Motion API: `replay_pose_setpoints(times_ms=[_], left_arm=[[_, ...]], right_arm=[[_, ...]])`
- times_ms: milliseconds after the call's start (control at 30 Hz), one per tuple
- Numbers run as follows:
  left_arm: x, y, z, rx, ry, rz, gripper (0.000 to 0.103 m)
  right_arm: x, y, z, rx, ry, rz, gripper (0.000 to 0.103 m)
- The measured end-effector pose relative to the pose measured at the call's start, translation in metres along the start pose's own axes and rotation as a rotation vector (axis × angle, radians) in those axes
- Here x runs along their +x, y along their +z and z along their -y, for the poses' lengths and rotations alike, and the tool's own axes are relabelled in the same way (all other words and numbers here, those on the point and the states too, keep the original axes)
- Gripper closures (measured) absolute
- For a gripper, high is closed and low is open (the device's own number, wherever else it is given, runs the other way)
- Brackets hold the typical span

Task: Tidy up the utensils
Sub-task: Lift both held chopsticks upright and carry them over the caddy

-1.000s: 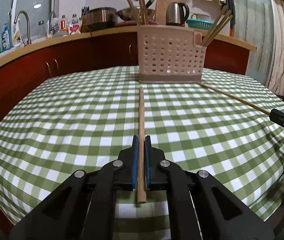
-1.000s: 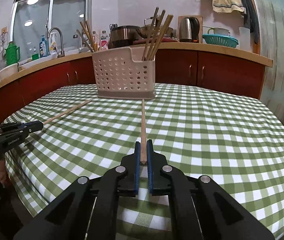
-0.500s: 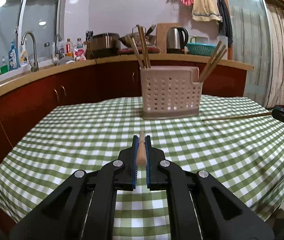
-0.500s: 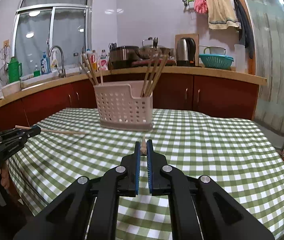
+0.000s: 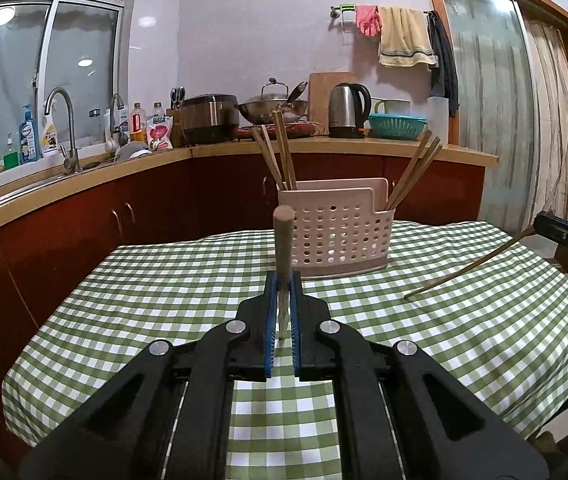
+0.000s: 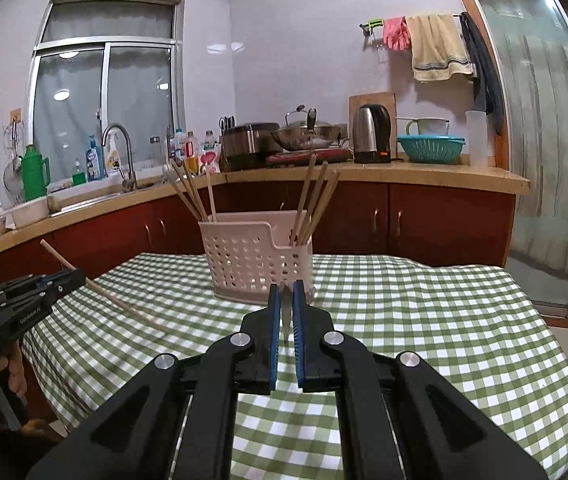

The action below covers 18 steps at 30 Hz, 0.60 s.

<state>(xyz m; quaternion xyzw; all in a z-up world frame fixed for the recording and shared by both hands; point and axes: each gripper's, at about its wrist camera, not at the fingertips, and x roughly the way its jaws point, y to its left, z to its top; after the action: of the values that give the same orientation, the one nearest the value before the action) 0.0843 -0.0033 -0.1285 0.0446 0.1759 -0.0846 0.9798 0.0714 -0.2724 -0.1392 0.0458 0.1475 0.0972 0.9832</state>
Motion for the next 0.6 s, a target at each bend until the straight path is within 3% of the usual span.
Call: replay_pose_setpoints(times_ms=[600], left_arm=[[0.021, 0.024, -0.01, -0.039, -0.039, -0.029, 0.096]], right_arm=[[0.03, 0.026, -0.014, -0.029, 0.008, -0.025, 0.096]])
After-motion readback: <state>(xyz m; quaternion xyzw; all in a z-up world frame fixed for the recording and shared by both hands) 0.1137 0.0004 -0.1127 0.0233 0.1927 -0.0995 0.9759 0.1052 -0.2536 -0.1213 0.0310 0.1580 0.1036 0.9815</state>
